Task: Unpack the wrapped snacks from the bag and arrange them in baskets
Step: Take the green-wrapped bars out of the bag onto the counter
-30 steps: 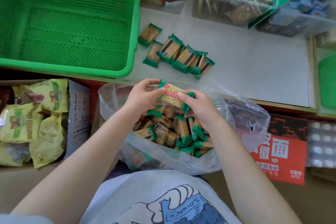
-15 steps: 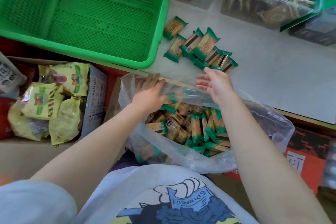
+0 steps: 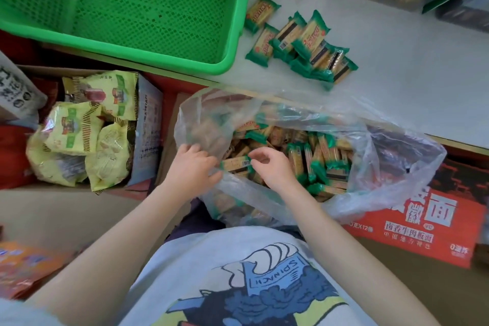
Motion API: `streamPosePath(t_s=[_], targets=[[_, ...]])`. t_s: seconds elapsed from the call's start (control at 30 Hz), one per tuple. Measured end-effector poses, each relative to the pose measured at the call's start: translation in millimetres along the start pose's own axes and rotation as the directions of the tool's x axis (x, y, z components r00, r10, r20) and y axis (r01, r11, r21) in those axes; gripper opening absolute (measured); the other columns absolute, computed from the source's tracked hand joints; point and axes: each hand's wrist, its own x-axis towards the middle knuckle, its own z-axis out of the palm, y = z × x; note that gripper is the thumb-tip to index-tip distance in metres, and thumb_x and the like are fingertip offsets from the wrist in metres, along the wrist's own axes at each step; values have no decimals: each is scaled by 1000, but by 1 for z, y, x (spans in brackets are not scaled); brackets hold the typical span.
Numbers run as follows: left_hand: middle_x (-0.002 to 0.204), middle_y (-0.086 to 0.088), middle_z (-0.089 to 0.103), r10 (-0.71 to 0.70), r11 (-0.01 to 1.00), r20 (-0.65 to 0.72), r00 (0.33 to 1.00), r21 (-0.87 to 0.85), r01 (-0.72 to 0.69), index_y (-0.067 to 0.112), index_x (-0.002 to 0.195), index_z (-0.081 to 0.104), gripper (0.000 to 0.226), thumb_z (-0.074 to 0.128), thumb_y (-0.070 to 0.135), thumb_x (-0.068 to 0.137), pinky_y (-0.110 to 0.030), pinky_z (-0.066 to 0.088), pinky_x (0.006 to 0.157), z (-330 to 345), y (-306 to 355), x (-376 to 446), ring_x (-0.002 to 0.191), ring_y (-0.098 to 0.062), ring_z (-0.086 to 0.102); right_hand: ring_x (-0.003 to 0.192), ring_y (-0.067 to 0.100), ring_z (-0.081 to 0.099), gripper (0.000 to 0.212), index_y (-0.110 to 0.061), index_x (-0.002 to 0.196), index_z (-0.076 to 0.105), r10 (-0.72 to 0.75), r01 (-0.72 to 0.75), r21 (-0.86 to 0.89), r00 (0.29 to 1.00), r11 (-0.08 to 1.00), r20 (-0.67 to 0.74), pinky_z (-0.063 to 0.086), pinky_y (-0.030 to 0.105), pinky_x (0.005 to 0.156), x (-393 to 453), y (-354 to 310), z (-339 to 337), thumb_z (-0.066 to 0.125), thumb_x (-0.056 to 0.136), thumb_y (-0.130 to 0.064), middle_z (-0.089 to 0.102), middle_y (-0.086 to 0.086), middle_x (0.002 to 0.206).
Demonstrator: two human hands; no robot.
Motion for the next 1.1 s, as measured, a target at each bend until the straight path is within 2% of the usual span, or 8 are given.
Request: streamPosePath(t_s=[0.13, 0.27, 0.37, 0.57, 0.77, 0.9, 0.97, 1.1], targets=[[81, 0, 71, 27, 999, 36, 999, -23, -26, 26, 107, 75, 61, 32, 61, 83, -40, 35, 83, 2, -8, -9, 94, -27, 56, 139, 27, 42, 45, -22, 137, 57, -63, 78, -289, 996, 954, 60, 39, 38, 111, 19, 5, 20, 69, 93, -24, 43, 10, 151], [115, -2, 68, 1, 1000, 127, 992, -28, 3, 32, 140, 54, 64, 47, 70, 89, -41, 31, 97, 1, -11, -15, 120, -26, 47, 137, 32, 40, 57, -29, 143, 51, -40, 88, -482, 993, 872, 108, 43, 43, 108, 26, 2, 31, 71, 90, -41, 31, 12, 152], [136, -4, 58, -19, 1000, 190, 982, -10, 22, 31, 150, 39, 78, 51, 73, 86, -42, 26, 106, 8, -12, -20, 132, -27, 40, 143, 36, 31, 67, -36, 144, 49, -9, 98, -569, 987, 817, 158, 39, 48, 112, 26, 2, 33, 72, 84, -55, 22, 14, 157], [140, -9, 55, -51, 993, 111, 993, -97, 62, 25, 152, 38, 90, 69, 66, 78, -47, 31, 107, 27, -12, -34, 132, -32, 45, 134, 39, 35, 63, -42, 142, 46, -42, 163, -702, 981, 693, 187, 42, 51, 103, 15, 3, 45, 69, 84, -56, 22, 14, 152], [146, -7, 49, -130, 950, 111, 985, -269, 155, 31, 155, 28, 88, 65, 64, 83, -48, 29, 111, 16, -9, -29, 138, -30, 39, 106, 23, 57, 54, -18, 117, 54, -90, 114, -386, 993, 915, 81, 51, 37, 83, 4, 1, 29, 85, 76, -35, 53, 3, 118], [137, -4, 56, -171, 892, 102, 980, -407, 198, 25, 146, 46, 75, 63, 65, 85, -42, 37, 105, -9, 1, -15, 129, -26, 48, 75, 11, 61, 57, -18, 120, 55, 50, -42, -123, 997, 991, 65, 44, 19, 52, -11, -5, -8, 82, 79, -45, 66, -2, 106], [125, 1, 64, -221, 742, 106, 970, -627, 238, 21, 136, 57, 64, 67, 59, 85, -36, 47, 99, -26, 15, -5, 117, -18, 57, 69, 13, 60, 48, -19, 119, 57, 54, -54, 20, 998, 998, 40, 45, 19, 49, -20, -9, -24, 78, 84, -42, 69, 1, 106], [114, 5, 68, -251, 270, 213, 944, -921, 280, 19, 122, 63, 36, 70, 37, 92, -26, 54, 87, -62, 54, 18, 97, -9, 66, 73, 16, 63, 29, -23, 116, 66, -3, -17, 328, 998, 945, 62, 46, 29, 56, -36, -17, -48, 73, 90, -36, 73, 6, 106]])
